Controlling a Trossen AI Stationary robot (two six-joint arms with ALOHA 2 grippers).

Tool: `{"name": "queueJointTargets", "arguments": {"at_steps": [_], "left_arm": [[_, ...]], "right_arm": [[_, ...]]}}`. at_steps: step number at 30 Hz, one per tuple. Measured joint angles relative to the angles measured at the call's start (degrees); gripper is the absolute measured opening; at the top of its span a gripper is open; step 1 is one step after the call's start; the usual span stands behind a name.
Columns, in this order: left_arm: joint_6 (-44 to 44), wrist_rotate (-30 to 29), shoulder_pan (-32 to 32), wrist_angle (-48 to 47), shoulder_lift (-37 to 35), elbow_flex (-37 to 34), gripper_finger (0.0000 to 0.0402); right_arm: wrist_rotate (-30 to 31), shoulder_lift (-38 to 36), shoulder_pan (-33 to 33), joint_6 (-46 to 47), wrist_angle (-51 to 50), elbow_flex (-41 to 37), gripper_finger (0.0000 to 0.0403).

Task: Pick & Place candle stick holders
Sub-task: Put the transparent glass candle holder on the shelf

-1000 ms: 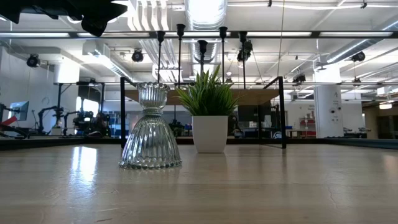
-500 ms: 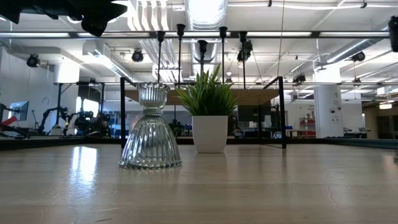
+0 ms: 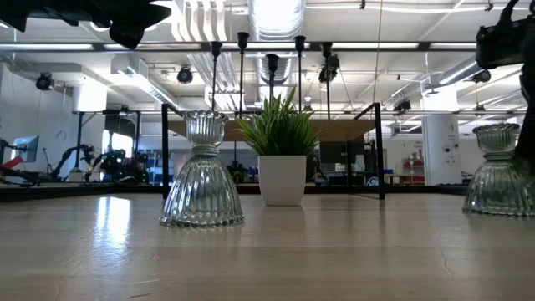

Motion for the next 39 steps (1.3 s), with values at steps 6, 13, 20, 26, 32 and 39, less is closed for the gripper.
{"name": "queueJointTargets", "arguments": {"at_steps": [6,13,20,26,32,39], "left_arm": [[0.1,0.0,0.0,0.0,0.0,0.0,0.0193],[0.1,0.0,0.0,-0.1,0.0,0.0,0.0193],[0.1,0.0,0.0,-0.5,-0.1,0.0,0.0193],[0.1,0.0,0.0,-0.5,-0.1,0.0,0.0193],[0.2,0.0,0.0,-0.5,-0.1,0.0,0.0193],[0.3,0.0,0.0,-0.5,-0.1,0.0,0.0193]], "right_arm": [[1.9,0.1,0.0,-3.3,0.7,0.0,0.0099],[6.6,1.9,0.0,-3.4,0.9,-1.5,0.02],[10.3,5.5,0.0,-3.4,7.8,-4.7,0.0247],[12.3,8.0,0.0,-3.6,10.0,-4.3,0.0232],[14.8,8.5,0.0,-3.2,9.9,-4.2,0.0234],[17.8,8.5,0.0,-1.3,9.9,-4.2,0.0264]]}}
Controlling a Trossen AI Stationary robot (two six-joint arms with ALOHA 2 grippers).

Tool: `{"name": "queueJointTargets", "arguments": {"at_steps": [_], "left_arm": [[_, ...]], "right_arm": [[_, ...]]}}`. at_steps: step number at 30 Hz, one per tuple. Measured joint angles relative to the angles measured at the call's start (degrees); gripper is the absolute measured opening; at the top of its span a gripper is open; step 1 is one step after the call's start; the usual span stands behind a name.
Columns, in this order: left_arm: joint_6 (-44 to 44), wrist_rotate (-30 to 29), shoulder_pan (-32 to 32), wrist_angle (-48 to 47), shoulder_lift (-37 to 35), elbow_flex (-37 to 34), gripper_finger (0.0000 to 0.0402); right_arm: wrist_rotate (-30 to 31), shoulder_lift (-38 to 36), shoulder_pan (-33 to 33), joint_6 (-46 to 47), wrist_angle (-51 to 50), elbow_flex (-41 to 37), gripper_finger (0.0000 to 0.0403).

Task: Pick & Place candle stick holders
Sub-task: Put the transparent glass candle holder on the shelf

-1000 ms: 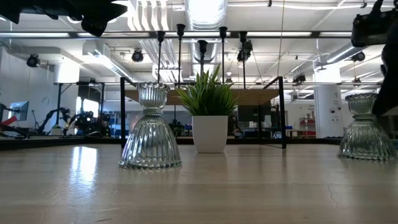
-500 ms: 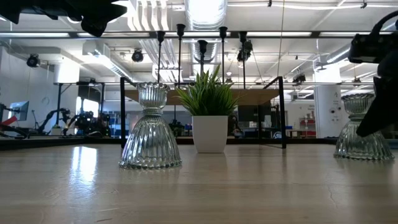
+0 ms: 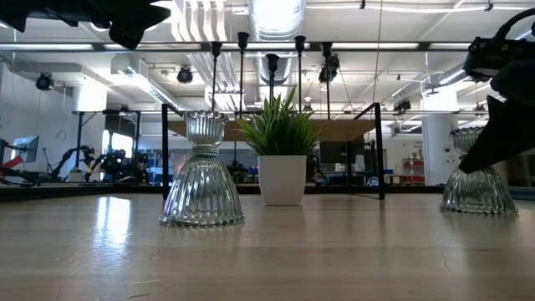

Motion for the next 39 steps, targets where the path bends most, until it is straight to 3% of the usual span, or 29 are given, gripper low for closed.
{"name": "queueJointTargets", "arguments": {"at_steps": [4,10,20,27,30,34,39], "left_arm": [[0.0,0.0,0.0,0.0,0.0,0.0,0.0193],[0.0,0.0,0.0,0.0,0.0,0.0,0.0193],[0.0,0.0,0.0,0.0,0.0,0.0,0.0193],[0.0,0.0,0.0,0.0,0.0,0.0,0.0193],[0.0,0.0,0.0,0.1,0.0,0.0,0.0193],[0.0,0.0,0.0,0.3,0.0,0.0,0.0193],[-0.3,0.0,0.0,0.3,0.0,0.0,0.0193]], "right_arm": [[1.3,0.0,0.0,0.1,0.0,0.0,0.0264],[3.3,0.0,0.0,0.3,0.0,0.0,0.0232],[5.2,0.0,-0.2,1.0,-0.1,-0.1,0.0131],[6.4,-1.9,-2.1,0.2,-0.4,1.4,0.0127],[6.8,-5.4,-5.5,-5.6,-0.6,3.5,0.0127],[6.2,-11.3,-13.0,-20.0,-0.4,7.8,0.0127],[0.0,-16.0,-24.3,-41.6,1.8,14.3,0.0127]]}}
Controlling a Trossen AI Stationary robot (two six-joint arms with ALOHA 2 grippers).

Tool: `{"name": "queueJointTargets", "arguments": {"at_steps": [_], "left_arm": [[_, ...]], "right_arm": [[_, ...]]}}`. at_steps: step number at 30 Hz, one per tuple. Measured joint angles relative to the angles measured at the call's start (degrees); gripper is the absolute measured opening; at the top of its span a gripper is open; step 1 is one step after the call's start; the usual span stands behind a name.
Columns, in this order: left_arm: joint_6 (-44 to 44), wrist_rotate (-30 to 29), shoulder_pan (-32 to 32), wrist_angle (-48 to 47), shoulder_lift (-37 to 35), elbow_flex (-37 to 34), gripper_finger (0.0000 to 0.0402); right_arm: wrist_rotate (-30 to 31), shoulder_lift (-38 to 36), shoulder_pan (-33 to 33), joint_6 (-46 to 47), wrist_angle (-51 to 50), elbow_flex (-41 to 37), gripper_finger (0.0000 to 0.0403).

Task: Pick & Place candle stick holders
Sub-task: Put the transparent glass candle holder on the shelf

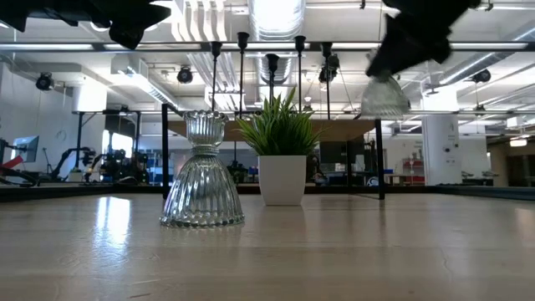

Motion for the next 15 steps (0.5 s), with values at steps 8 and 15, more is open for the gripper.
{"name": "queueJointTargets", "arguments": {"at_steps": [8,15], "left_arm": [[0.0,0.0,0.0,-0.9,0.0,0.0,0.0193],[-0.4,0.0,0.0,-0.8,0.0,0.0,0.0193]], "right_arm": [[-7.1,-1.4,-12.6,-19.9,1.7,7.7,0.0127],[-17.9,-0.1,-22.9,-32.8,12.7,8.4,0.0127]]}}
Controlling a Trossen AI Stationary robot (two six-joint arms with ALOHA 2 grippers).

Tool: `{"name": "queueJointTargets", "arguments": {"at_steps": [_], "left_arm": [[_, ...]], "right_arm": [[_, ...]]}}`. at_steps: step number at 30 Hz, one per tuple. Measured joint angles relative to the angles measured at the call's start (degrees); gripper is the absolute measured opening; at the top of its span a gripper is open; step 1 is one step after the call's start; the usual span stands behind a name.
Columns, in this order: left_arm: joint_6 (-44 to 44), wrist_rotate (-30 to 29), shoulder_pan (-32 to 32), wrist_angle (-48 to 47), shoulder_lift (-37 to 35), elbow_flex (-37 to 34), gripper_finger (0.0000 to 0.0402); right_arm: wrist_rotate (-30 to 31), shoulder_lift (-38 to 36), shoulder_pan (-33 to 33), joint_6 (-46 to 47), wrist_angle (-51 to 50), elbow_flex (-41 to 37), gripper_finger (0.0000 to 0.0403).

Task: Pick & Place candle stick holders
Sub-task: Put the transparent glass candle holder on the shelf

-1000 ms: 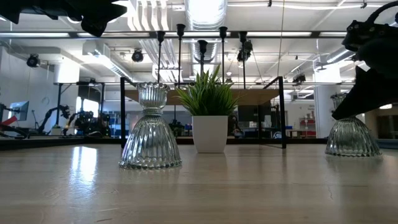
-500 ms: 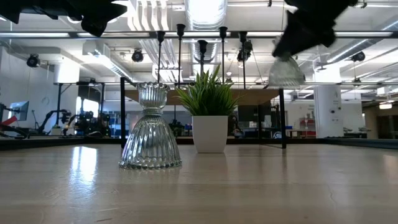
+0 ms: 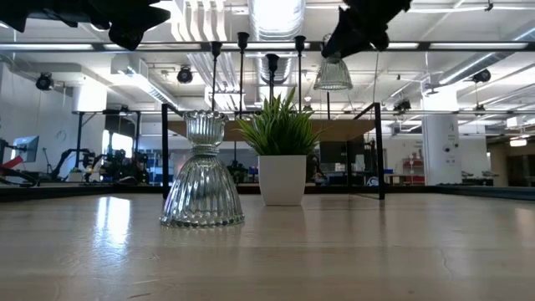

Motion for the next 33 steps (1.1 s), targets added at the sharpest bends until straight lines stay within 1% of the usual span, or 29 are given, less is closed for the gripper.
{"name": "queueJointTargets", "arguments": {"at_steps": [3,6,10,13,22,33], "left_arm": [[-0.1,0.0,0.0,-0.4,0.0,0.0,0.0193],[-0.1,0.0,0.0,-0.4,0.0,0.0,0.0193],[0.1,0.0,0.0,-0.4,0.0,0.0,0.0193],[0.1,0.0,0.0,-0.4,-0.1,0.0,0.0193],[0.1,0.0,0.0,-0.4,-0.1,0.0,0.0193],[0.0,0.0,0.0,-1.0,-0.1,0.0,0.0193]], "right_arm": [[-3.2,0.3,-4.8,-2.0,2.0,-0.4,0.0127],[-5.0,0.9,-8.6,-3.3,2.0,-0.7,0.0127],[-9.1,2.2,-12.5,-5.7,3.5,-0.7,0.0127],[-9.9,3.1,-14.9,-7.0,3.4,-0.7,0.0127],[-14.5,5.8,-18.9,-8.7,5.9,-0.7,0.0127],[-14.5,6.4,-20.4,-9.1,6.3,-0.7,0.0127]]}}
